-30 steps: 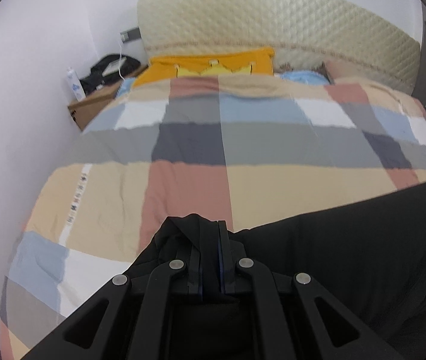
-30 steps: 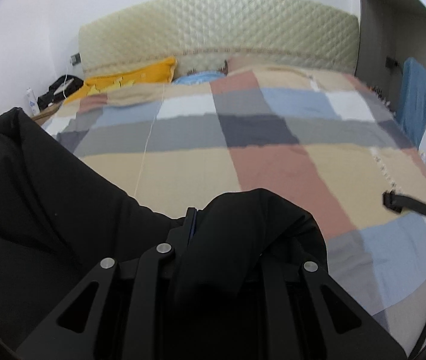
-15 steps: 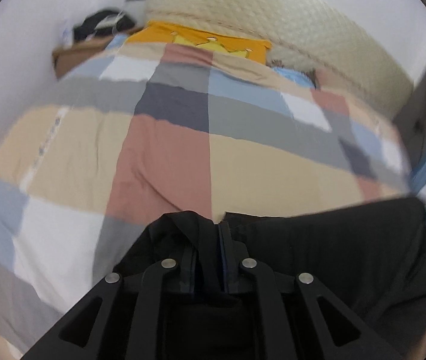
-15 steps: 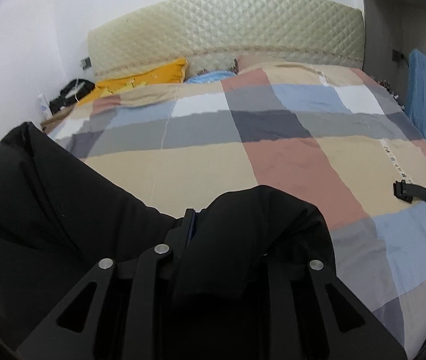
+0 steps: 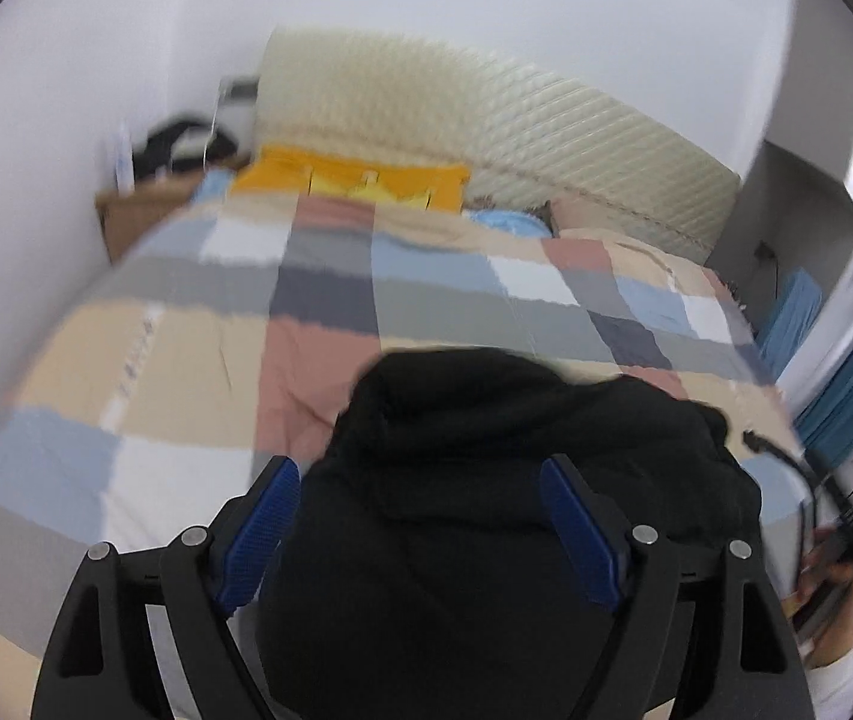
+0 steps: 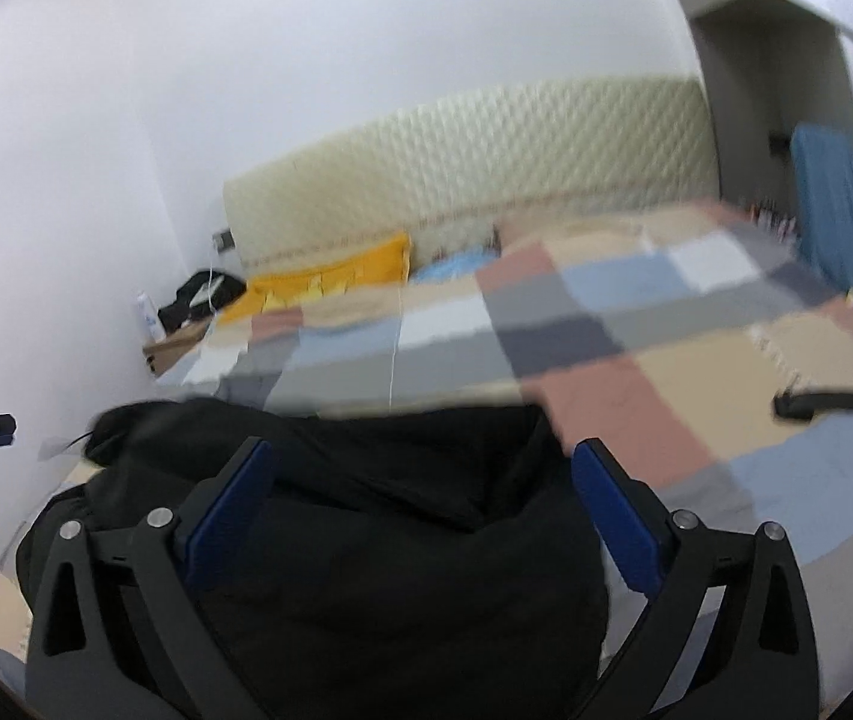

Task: Fold large clothes
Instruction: 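Lower the held hem onto the jacket and open both grippers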

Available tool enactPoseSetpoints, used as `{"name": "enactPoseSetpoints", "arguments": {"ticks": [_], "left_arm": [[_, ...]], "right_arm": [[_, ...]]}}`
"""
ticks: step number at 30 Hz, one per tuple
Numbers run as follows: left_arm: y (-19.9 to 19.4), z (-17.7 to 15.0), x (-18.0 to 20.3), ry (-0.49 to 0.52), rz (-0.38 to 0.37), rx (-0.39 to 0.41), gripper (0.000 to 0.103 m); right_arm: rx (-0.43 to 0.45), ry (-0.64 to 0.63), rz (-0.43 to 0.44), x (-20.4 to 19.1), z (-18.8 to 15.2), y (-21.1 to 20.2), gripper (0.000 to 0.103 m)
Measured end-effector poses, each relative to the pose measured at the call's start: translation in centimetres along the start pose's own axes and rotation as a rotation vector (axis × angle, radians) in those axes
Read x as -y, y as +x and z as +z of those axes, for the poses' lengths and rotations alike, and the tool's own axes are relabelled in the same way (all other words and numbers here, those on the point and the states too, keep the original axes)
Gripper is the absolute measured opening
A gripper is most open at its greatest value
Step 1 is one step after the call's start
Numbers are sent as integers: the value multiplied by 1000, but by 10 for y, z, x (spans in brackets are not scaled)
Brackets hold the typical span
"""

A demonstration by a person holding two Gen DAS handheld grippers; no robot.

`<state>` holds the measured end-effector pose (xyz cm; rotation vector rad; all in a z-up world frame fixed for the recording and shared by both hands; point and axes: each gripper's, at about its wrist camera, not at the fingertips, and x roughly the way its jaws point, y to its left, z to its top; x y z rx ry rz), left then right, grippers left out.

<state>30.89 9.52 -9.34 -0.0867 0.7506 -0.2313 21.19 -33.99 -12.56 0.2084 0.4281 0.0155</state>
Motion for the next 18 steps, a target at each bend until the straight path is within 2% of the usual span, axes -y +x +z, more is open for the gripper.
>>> {"name": "enactPoseSetpoints", "arguments": {"ticks": [3,6,9,12,18], "left_arm": [[-8,-7,37,41,12,60,82],[4,-14,74,44,-11,78,82],[30,-17,97,57,-12,39,82],[65,-25,114,112,28,-12,82],[117,-42,119,173,94,-76,82]], "right_arm": [[43,-13,16,-19,6,-12,102],[28,-22,48,-36,4,-10,102],[-34,-30,85,-48,-6,3,102],[-93,-48,82,-55,-17,21,102],[-207,-60,82,-60,-37,73,102]]}}
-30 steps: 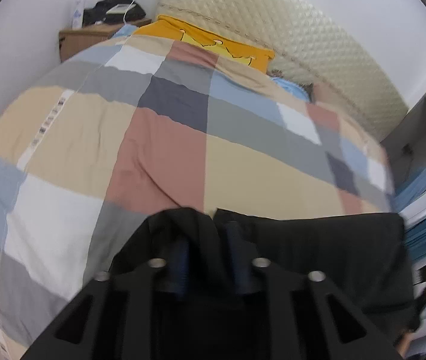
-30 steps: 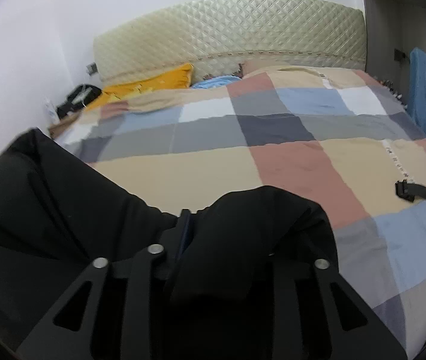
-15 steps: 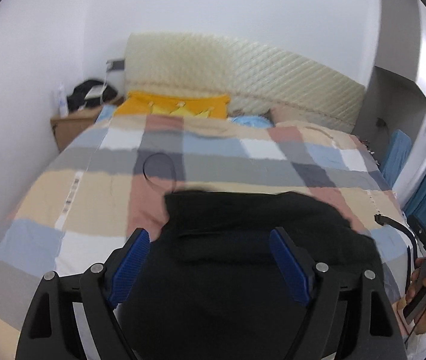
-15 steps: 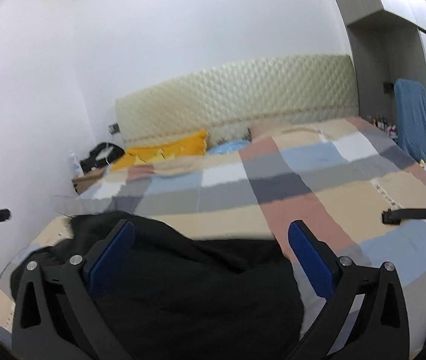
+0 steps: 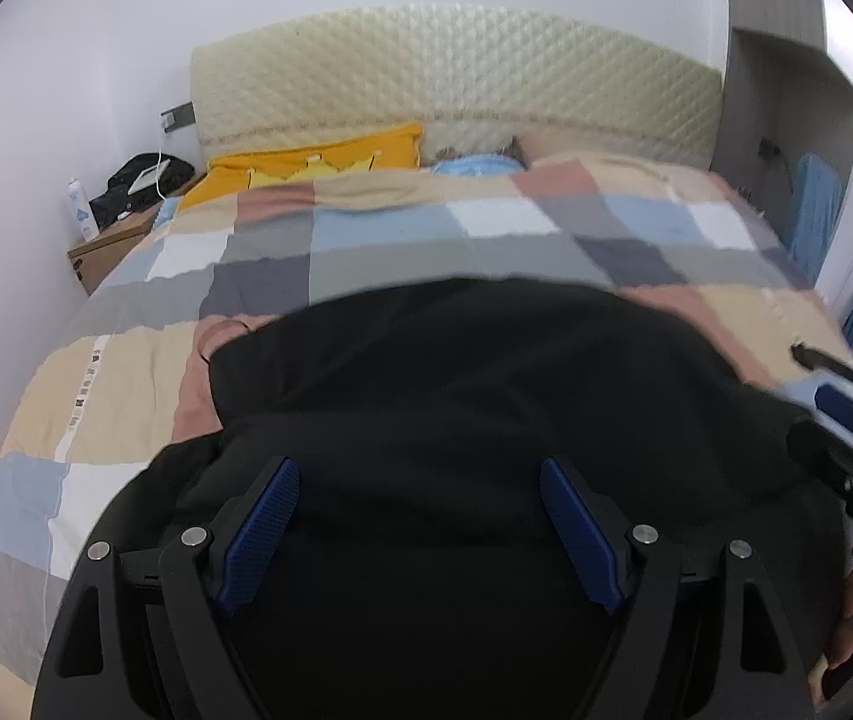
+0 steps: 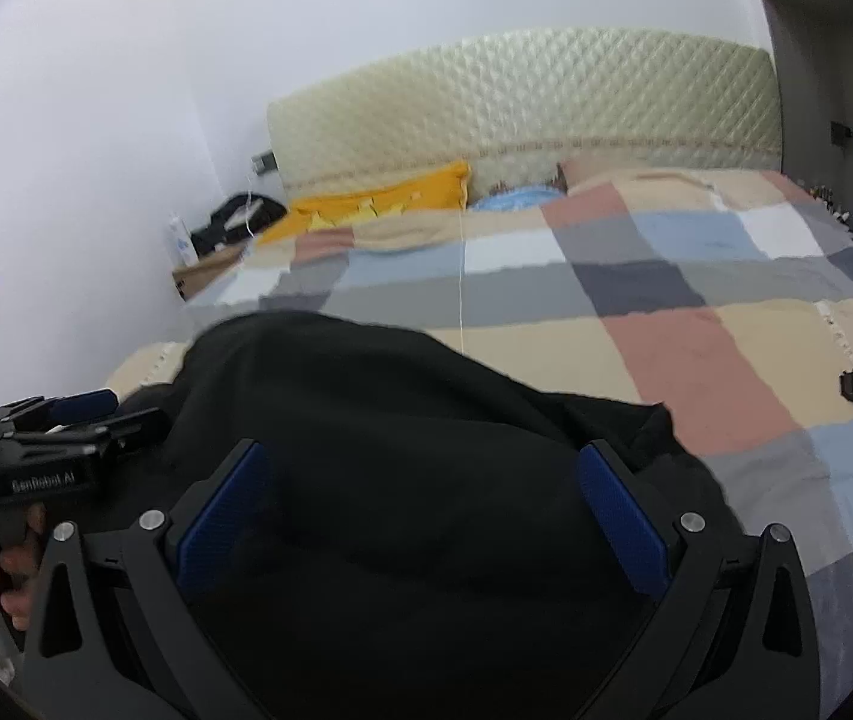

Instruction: Fold large clothes

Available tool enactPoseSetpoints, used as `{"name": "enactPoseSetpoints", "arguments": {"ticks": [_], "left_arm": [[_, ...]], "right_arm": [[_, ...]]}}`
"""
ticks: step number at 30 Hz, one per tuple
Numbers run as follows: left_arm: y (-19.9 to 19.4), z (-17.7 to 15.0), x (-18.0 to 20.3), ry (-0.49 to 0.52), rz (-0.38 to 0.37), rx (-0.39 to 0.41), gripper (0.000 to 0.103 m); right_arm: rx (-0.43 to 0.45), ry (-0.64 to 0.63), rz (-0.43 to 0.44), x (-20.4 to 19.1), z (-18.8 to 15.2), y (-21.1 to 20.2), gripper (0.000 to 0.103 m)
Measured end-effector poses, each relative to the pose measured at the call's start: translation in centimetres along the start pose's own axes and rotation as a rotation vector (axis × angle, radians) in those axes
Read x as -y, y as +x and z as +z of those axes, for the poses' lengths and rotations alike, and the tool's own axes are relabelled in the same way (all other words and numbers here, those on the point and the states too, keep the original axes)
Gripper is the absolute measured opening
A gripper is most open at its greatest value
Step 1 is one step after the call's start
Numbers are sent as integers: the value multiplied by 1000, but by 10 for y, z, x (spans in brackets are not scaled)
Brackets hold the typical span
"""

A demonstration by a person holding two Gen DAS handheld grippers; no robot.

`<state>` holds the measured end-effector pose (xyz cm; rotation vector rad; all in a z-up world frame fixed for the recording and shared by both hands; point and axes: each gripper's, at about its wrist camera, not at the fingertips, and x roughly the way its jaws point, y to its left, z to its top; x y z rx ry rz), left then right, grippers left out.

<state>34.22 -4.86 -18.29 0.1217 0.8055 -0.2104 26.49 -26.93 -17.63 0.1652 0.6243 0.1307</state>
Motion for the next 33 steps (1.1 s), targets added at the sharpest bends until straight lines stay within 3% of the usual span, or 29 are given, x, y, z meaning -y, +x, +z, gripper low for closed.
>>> {"name": "enactPoseSetpoints", "arguments": {"ticks": [11,20,25,28,33], "left_arm": [[37,7,-19,-54,8,-36,84],[66,10,-30,-95,-1,-25,88],[62,4,-25,-65,17,-5,88],[51,1,-31,-62,-17,16,88],[12,1,-71,-132,6,105,88]], "right_arm": [[-114,-59,-4,-13,4,78,102],[-153,-25,20,-6,4,121,103],[-154,-18,13,-6,-2,115,103],[-129,-13,5,-6,-1,101,102],[-90,-17,3,1,5,69,102]]}}
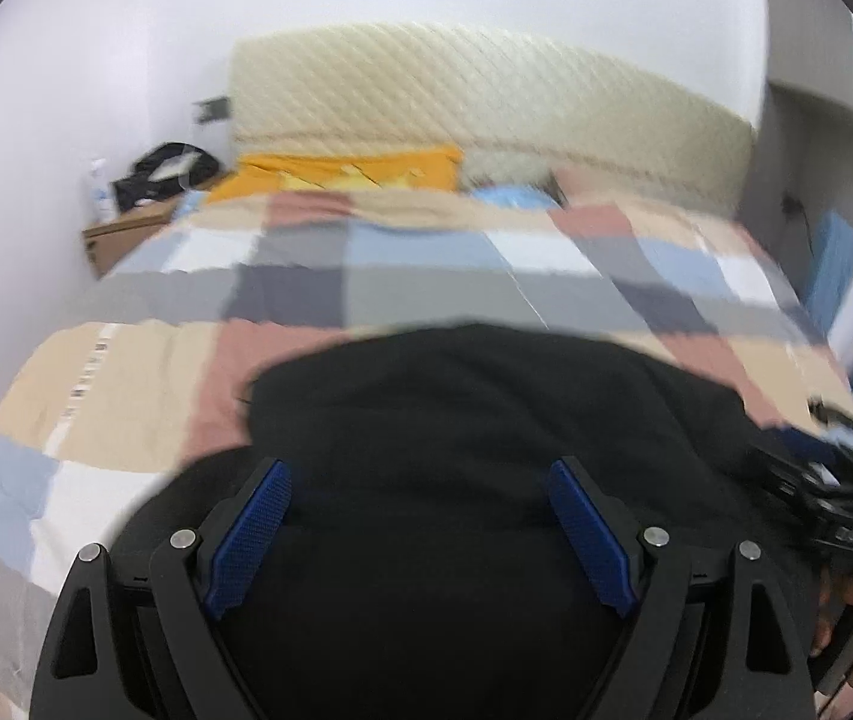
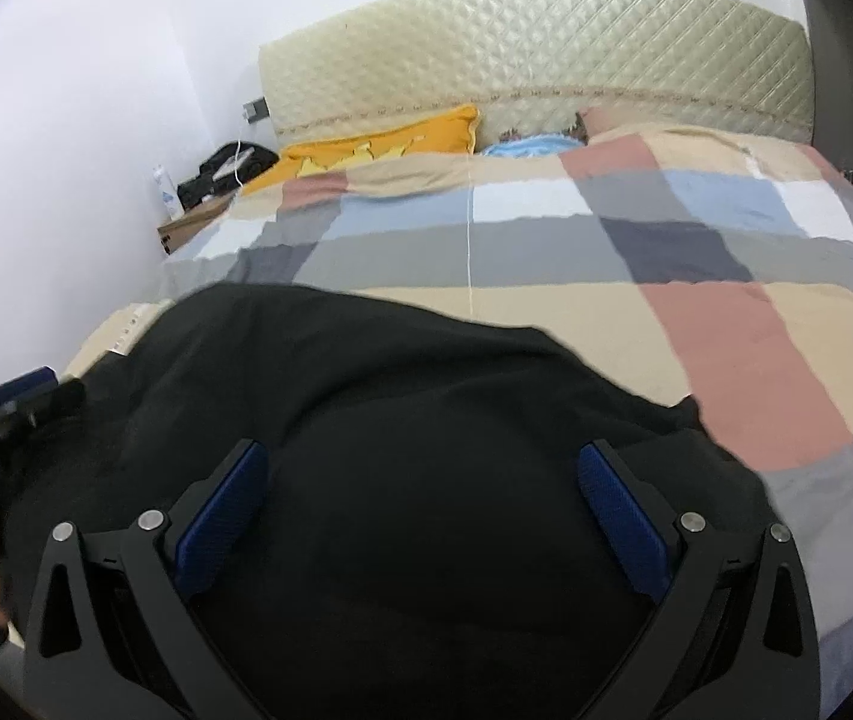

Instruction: Fold large clothes

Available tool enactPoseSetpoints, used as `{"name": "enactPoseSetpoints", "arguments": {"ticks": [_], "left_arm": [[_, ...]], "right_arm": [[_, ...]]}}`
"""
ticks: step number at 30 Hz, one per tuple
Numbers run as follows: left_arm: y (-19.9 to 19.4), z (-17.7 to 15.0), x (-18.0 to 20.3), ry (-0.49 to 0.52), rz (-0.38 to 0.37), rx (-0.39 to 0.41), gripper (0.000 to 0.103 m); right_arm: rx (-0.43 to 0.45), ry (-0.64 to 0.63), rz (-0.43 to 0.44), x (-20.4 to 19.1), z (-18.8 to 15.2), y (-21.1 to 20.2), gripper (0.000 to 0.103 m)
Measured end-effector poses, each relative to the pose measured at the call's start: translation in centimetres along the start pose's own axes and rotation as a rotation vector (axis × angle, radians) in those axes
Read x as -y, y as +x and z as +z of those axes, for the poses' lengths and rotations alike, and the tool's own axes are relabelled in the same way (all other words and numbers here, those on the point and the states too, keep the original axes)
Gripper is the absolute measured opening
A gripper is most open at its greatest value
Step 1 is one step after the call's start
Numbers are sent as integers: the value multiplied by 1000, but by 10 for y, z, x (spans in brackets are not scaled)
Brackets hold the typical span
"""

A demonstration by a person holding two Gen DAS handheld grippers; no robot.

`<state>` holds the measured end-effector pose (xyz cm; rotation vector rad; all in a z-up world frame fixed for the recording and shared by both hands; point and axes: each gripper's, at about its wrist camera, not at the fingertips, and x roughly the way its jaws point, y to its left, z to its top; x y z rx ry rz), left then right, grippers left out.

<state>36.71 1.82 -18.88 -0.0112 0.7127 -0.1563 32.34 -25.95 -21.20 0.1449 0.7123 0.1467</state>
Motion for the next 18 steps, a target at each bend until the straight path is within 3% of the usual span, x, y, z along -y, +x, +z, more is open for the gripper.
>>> {"name": "enactPoseSetpoints", "arguments": {"ticks": [3,6,18], "left_arm": [[-6,1,-24,-26,32,-2,88],[11,-8,-37,-20,73,-82,88],[26,-38,-43,-27,53,-140,91]], "right_arm": [[5,25,-23,13,-5,-19,102],[-16,28,-52,23,-15,-23,102],[-58,-18,-91,30,-40,-8,103]]}}
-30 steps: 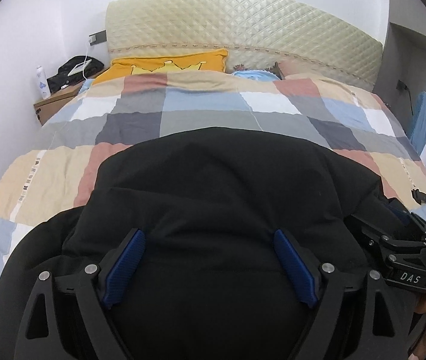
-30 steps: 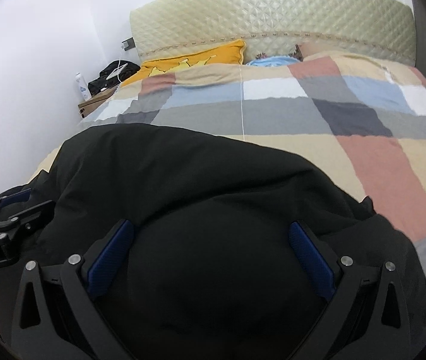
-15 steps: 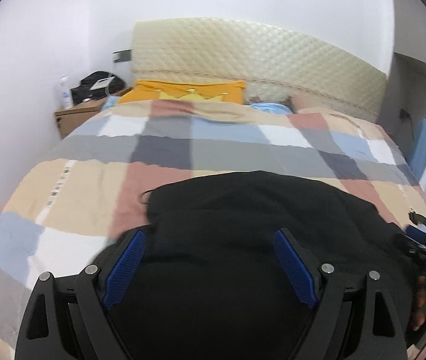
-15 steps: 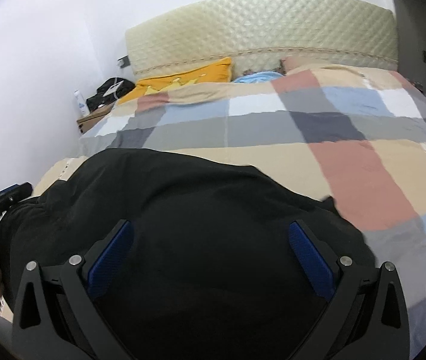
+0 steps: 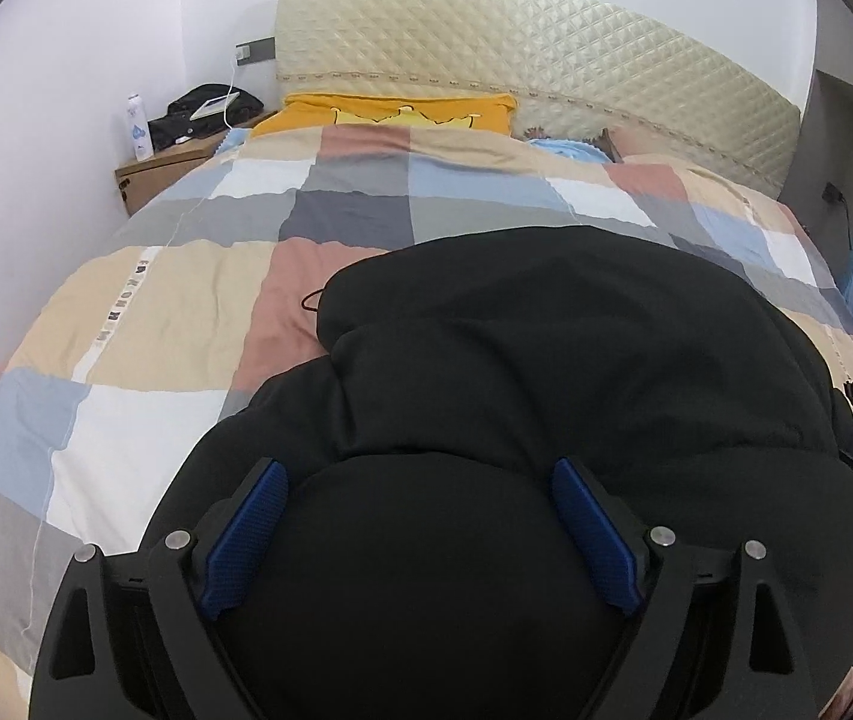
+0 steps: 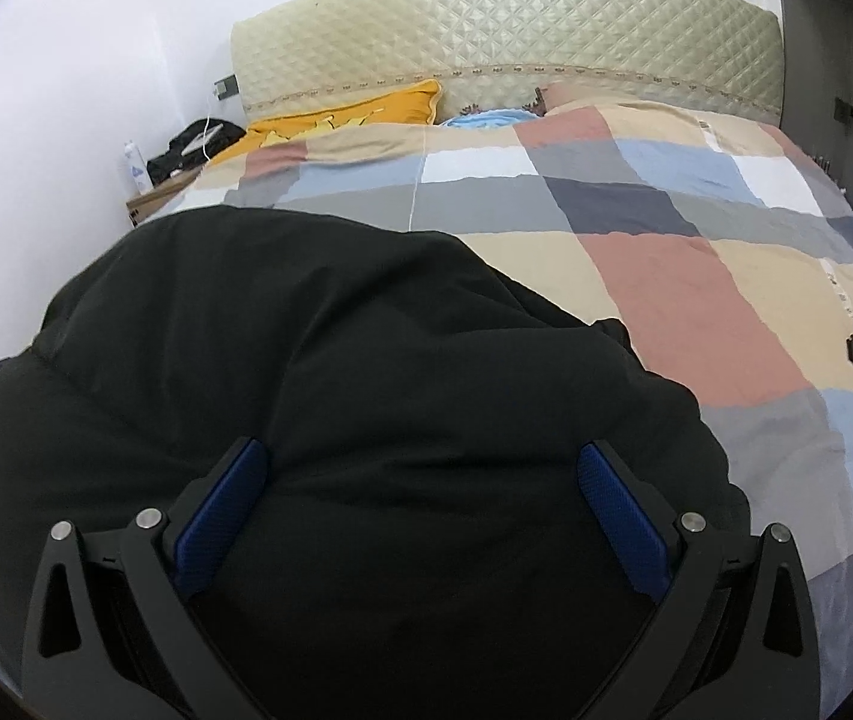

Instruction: Fold large clothes

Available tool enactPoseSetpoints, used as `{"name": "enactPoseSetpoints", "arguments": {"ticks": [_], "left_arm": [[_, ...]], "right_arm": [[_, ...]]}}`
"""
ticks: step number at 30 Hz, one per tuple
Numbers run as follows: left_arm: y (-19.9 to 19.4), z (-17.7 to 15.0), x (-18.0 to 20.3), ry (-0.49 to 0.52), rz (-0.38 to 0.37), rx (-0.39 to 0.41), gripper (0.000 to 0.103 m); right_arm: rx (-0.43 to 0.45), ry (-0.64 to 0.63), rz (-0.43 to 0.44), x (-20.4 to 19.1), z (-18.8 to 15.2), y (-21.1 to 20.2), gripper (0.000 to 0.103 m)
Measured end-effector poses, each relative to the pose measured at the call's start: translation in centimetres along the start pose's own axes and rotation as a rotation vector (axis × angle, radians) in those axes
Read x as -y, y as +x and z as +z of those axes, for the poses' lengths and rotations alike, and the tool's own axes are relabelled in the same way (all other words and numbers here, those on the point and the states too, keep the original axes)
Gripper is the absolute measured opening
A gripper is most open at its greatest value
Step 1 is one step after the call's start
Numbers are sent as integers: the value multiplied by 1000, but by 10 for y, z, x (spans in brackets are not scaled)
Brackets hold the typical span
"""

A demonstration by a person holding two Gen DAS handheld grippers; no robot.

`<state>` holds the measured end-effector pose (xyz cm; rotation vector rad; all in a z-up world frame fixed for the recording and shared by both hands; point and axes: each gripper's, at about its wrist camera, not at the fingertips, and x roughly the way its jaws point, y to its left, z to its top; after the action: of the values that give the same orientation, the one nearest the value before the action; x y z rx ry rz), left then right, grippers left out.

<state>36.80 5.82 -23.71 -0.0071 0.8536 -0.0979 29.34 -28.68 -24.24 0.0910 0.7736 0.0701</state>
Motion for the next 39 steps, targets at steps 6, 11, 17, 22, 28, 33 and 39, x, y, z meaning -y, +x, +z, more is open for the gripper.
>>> {"name": "enactPoseSetpoints", "arguments": {"ticks": [6,11,17,22,28,33,39], "left_arm": [[-16,-5,9,21,80,63,91],[-58,1,20,33,108,145,90],[-131,4,42,23,117,197,91],[-186,3,64,56,96,221,91],[-255,-8,82,67,19,275,91],[-302,-26,98,88,-27,323,91],[-336,-41,106,103,-53,350,91]], "right_arm": [[6,34,-21,1,-3,-18,103],[80,56,-25,-6,3,-64,103],[178,76,-65,-24,5,-135,103],[259,67,-74,-36,6,-195,103],[332,27,-83,-50,5,-261,103],[383,33,-72,-64,-6,-308,103],[429,30,-44,-78,-19,-344,103]]}}
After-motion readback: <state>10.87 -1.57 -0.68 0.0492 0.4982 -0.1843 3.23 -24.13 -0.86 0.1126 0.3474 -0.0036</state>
